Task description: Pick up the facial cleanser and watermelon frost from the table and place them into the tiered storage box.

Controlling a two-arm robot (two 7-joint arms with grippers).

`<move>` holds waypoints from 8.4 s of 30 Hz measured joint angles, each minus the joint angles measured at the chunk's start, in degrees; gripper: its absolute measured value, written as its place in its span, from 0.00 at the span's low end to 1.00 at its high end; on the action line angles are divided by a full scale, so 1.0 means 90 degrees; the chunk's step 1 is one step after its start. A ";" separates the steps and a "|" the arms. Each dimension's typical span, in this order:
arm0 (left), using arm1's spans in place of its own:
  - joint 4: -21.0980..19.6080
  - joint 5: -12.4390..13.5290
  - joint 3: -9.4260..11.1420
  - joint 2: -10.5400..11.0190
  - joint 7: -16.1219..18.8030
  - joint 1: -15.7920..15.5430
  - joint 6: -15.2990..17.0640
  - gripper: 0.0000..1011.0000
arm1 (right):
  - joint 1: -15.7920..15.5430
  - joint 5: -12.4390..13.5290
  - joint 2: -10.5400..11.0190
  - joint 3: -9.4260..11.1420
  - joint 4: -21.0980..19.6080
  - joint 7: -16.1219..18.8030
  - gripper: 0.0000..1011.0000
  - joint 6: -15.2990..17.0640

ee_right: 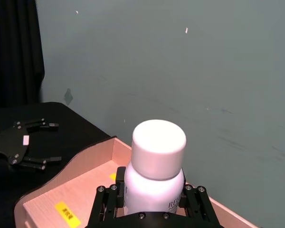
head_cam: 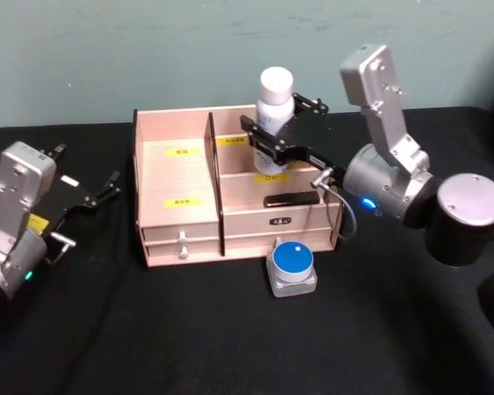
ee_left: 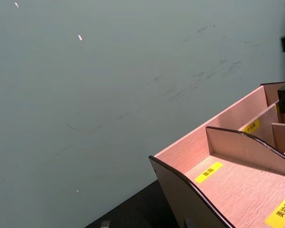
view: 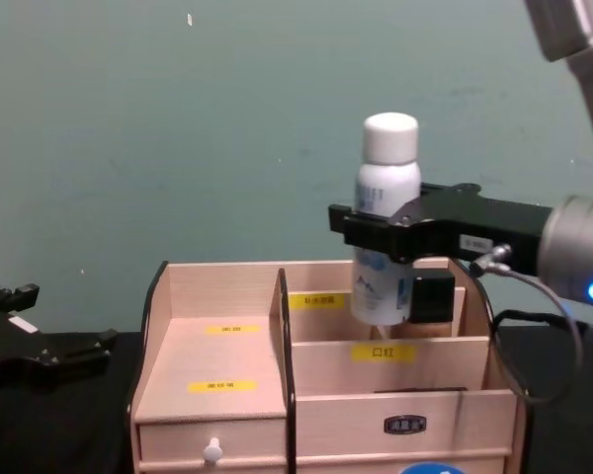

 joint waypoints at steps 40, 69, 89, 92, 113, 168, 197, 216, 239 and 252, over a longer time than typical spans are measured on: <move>0.0000 0.0000 0.0000 0.0000 0.0000 0.0000 0.0000 1.00 | 0.0705 -0.0691 -0.0833 -0.0195 0.1432 -0.0146 0.61 -0.0265; 0.0000 0.0000 0.0000 0.0000 0.0000 0.0000 0.0000 1.00 | 0.0598 -0.0701 -0.0857 -0.0147 0.1625 -0.0054 0.61 -0.0043; 0.0000 0.0000 0.0000 0.0000 0.0000 0.0000 0.0000 1.00 | 0.0588 -0.0745 -0.0856 -0.0182 0.1691 -0.0056 0.61 0.0074; 0.0000 0.0000 0.0000 0.0000 0.0000 0.0000 0.0000 1.00 | 0.0588 -0.0745 -0.0856 -0.0182 0.1691 -0.0056 0.61 0.0071; 0.0000 0.0000 0.0000 0.0000 0.0000 0.0000 0.0000 1.00 | 0.0573 -0.0742 -0.0830 -0.0171 0.1594 -0.0042 0.99 0.0102; 0.0000 0.0000 0.0000 0.0000 0.0000 0.0000 0.0000 1.00 | -0.3201 -0.0561 0.0833 0.0885 -0.3560 -0.0500 0.99 0.4206; 0.0000 0.0000 0.0001 0.0000 0.0000 0.0000 0.0000 1.00 | -0.2353 -0.1217 0.0109 0.0506 -0.2357 -0.0385 0.99 0.3940; 0.0000 0.0000 0.0000 0.0000 0.0000 0.0000 0.0000 1.00 | -0.2195 -0.1527 -0.0227 0.0518 -0.2038 -0.0350 0.99 0.3868; 0.0000 0.0000 0.0000 0.0000 0.0000 0.0000 0.0000 1.00 | -0.2171 -0.1643 -0.0303 0.0537 -0.1944 -0.0217 0.93 0.3773; 0.0000 0.0000 0.0000 0.0000 0.0000 0.0000 0.0000 1.00 | -0.2177 -0.1636 -0.0298 0.0536 -0.1953 -0.0224 0.72 0.3778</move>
